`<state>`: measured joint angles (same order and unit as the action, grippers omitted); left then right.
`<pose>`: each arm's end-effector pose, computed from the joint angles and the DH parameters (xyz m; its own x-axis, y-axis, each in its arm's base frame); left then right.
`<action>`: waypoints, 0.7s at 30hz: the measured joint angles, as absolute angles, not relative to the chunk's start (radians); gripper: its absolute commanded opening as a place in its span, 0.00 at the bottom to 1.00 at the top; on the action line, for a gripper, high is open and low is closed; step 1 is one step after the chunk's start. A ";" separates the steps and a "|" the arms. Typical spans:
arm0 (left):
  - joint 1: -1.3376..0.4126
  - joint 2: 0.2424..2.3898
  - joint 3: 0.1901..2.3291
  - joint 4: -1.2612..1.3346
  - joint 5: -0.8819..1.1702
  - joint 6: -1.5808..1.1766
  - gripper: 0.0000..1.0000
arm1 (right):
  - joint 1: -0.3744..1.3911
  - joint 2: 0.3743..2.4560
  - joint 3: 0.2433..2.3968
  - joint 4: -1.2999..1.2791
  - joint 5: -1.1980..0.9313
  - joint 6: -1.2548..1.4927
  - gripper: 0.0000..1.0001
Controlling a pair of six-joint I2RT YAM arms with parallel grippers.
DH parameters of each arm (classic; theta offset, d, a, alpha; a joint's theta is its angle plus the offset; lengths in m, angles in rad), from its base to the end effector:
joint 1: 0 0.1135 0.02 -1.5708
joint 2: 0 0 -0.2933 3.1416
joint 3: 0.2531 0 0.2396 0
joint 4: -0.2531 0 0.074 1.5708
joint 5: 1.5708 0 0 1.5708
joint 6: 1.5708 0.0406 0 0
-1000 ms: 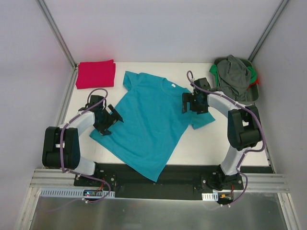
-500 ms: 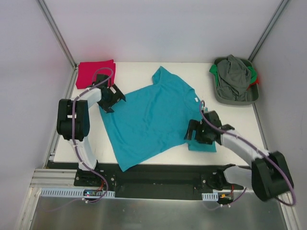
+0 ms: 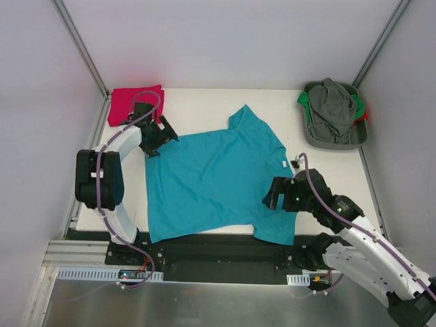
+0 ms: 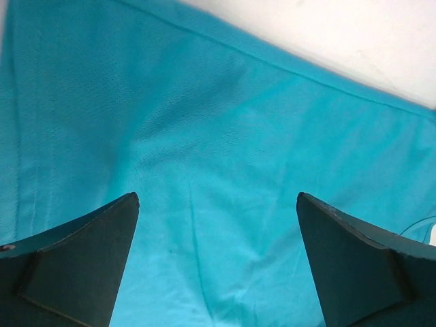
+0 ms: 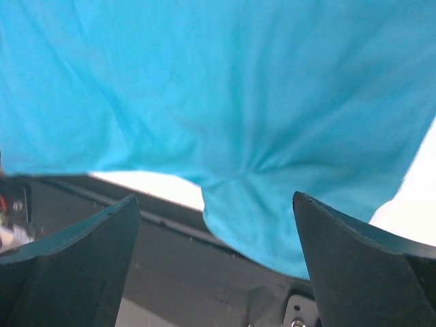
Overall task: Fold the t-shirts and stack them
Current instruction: Flatten out the tshirt
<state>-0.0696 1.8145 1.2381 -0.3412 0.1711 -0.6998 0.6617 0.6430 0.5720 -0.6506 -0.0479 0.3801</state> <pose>0.3858 -0.0338 0.2315 -0.7167 -0.5862 -0.3778 -0.3788 0.7820 -0.4949 0.0832 0.0672 0.2571 -0.7222 -0.0927 -0.6854 -0.4029 0.8619 0.3079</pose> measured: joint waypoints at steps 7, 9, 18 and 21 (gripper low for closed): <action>-0.132 1.639 1.261 -0.349 0.126 -0.650 0.99 | 0.497 0.992 0.873 -0.547 0.064 0.230 0.96; -0.167 1.646 1.311 -0.348 0.159 -0.622 0.99 | 0.416 1.167 0.974 -0.505 -0.001 0.205 0.96; -0.234 1.756 1.347 -0.319 0.278 -0.553 0.99 | 0.314 2.064 1.837 -0.476 -0.246 0.016 0.96; -0.206 1.758 1.288 -0.328 0.267 -0.532 0.99 | 0.295 2.286 2.103 -0.513 -0.297 -0.042 0.96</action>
